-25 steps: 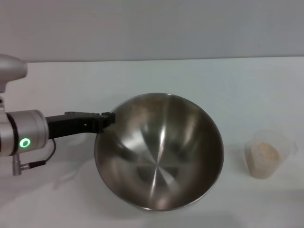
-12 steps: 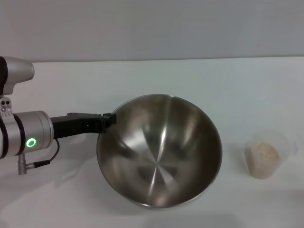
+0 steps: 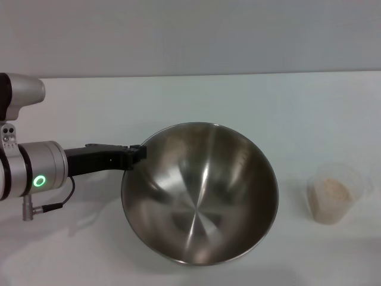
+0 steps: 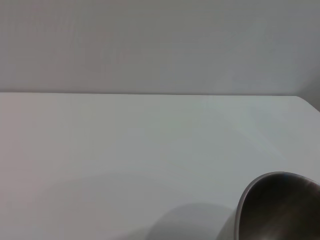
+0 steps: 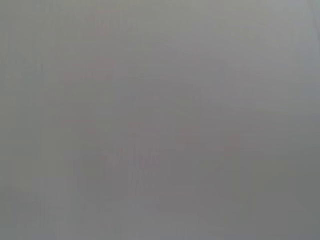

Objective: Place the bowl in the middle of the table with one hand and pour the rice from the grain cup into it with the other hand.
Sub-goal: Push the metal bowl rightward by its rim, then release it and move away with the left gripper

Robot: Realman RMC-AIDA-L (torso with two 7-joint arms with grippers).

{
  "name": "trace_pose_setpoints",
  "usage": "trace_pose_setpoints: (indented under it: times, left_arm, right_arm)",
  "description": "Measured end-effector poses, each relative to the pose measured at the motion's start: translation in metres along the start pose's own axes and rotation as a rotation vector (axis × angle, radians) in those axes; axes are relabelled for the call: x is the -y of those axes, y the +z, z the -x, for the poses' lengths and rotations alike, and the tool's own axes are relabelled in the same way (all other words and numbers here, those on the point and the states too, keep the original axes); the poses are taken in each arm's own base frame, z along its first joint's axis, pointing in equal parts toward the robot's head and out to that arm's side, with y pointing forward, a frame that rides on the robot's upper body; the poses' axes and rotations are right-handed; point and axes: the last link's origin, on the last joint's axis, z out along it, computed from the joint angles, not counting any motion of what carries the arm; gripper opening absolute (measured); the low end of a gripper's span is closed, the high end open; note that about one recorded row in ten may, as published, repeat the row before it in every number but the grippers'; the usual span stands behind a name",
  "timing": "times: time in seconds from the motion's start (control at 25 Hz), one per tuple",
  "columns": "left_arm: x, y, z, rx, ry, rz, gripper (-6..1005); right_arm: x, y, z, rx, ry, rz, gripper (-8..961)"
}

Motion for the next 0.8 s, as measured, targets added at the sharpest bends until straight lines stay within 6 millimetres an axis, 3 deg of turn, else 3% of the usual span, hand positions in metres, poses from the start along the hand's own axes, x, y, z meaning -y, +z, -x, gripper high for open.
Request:
trace_pose_setpoints:
  times: [0.64,0.8]
  left_arm:
    - [0.0002,-0.0011,-0.0010,0.004,0.006,0.006,114]
    - [-0.0076,-0.0049,-0.0066,-0.034,0.066,0.024,120]
  right_arm:
    - [-0.0007,0.0000,-0.0010,-0.006,0.002,0.000,777]
    - [-0.0007,0.0000,-0.0018,-0.012,0.002,-0.001,777]
